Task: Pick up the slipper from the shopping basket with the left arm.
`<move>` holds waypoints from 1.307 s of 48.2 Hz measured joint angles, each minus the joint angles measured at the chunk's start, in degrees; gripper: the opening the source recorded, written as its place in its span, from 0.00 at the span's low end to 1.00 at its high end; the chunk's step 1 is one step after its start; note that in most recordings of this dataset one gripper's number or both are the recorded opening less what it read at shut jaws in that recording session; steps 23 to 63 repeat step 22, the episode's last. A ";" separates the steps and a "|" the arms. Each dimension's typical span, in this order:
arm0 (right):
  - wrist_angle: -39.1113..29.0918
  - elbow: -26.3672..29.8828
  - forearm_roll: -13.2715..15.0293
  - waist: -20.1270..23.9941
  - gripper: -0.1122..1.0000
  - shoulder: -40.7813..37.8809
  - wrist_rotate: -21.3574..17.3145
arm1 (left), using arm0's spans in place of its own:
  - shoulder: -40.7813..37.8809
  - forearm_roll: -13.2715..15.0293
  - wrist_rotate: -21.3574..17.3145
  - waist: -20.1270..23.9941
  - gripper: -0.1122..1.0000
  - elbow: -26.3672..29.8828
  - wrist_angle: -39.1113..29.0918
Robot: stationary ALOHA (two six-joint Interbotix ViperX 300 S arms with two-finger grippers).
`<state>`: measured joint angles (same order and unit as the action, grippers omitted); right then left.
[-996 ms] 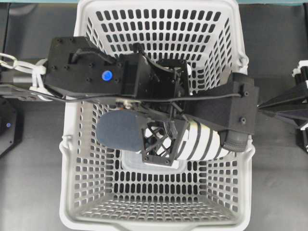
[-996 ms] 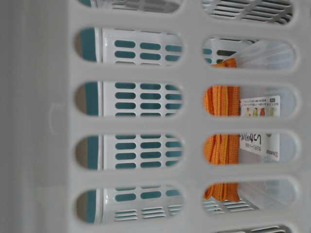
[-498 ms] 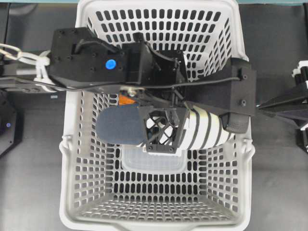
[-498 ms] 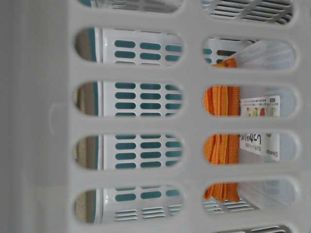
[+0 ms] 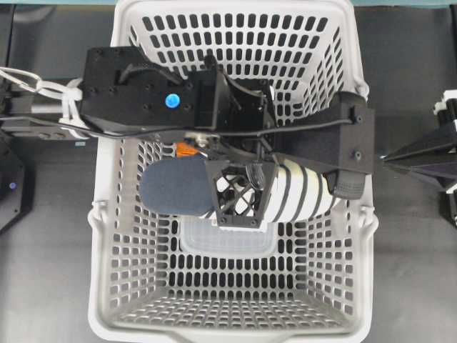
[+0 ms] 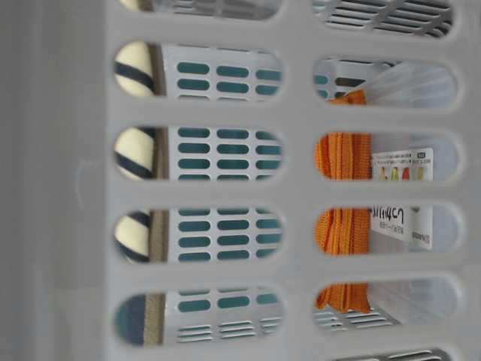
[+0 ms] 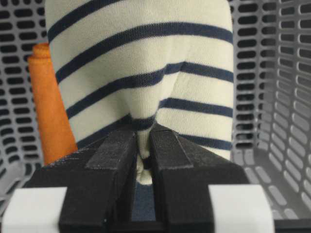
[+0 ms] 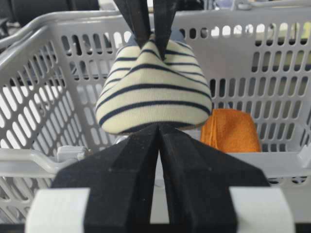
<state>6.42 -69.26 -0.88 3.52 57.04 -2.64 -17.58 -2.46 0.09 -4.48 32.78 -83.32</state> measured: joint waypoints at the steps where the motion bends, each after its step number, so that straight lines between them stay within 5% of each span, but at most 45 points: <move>1: -0.09 0.00 0.00 0.00 0.10 0.09 0.00 | 0.00 0.00 0.00 0.00 0.16 -0.09 0.00; 63: 0.00 0.00 -0.09 0.00 0.10 0.53 0.00 | 0.00 0.00 0.00 -0.18 0.16 -0.26 0.00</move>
